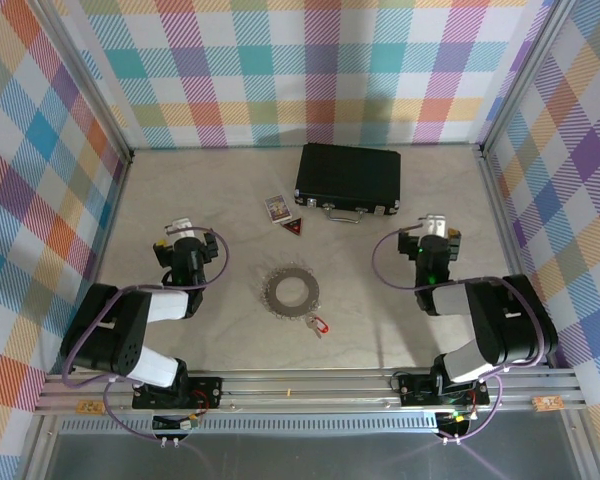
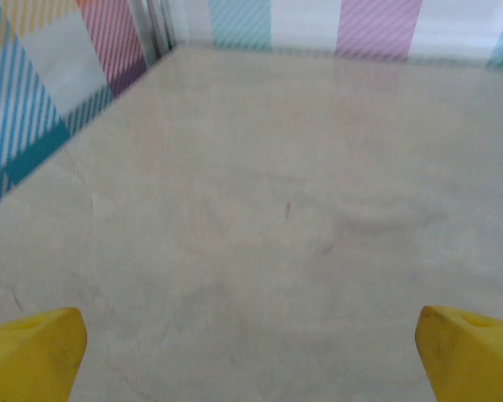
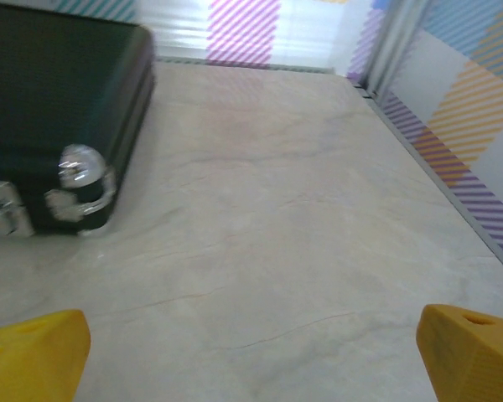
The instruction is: Put the keys on the keyring
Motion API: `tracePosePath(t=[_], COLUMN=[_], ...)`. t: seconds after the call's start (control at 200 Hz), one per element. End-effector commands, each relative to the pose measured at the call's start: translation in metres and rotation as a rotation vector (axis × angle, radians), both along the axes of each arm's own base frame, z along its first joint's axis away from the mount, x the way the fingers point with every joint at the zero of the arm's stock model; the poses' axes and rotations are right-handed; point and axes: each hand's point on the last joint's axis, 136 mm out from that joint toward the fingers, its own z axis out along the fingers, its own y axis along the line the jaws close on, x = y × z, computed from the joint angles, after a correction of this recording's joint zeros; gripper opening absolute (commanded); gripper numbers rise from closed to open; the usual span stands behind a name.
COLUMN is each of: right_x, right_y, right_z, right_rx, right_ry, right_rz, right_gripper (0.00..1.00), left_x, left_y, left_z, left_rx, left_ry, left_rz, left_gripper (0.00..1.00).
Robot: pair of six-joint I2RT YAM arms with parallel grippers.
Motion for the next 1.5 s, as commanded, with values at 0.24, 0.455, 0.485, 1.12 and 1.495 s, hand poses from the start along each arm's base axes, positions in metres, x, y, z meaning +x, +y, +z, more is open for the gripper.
tracePosePath(t=[0.24, 0.455, 0.485, 1.12, 1.495], right_x=[0.023, 0.024, 0.023, 0.023, 0.017], right_y=[-0.001, -0.002, -0.002, 0.007, 0.157], right_z=[-0.005, -0.005, -0.005, -0.005, -0.033], right_rx=[0.201, 0.216, 0.215, 0.217, 0.721], right_ry=[0.093, 0.096, 0.096, 0.097, 0.802], right_rz=[0.066, 0.07, 0.07, 0.13, 1.124], right_gripper=[0.99, 0.99, 0.99, 0.99, 0.99], left_x=[0.021, 0.022, 0.022, 0.022, 0.022], left_y=[-0.012, -0.011, -0.011, -0.011, -0.012], left_z=[-0.008, -0.01, -0.01, -0.01, -0.01], left_rx=[-0.054, -0.061, -0.063, -0.06, -0.059], left_ry=[-0.02, -0.012, -0.008, -0.012, -0.01], left_rz=[-0.12, -0.12, -0.119, -0.121, -0.123], left_gripper=[1.0, 1.0, 1.0, 1.0, 1.0])
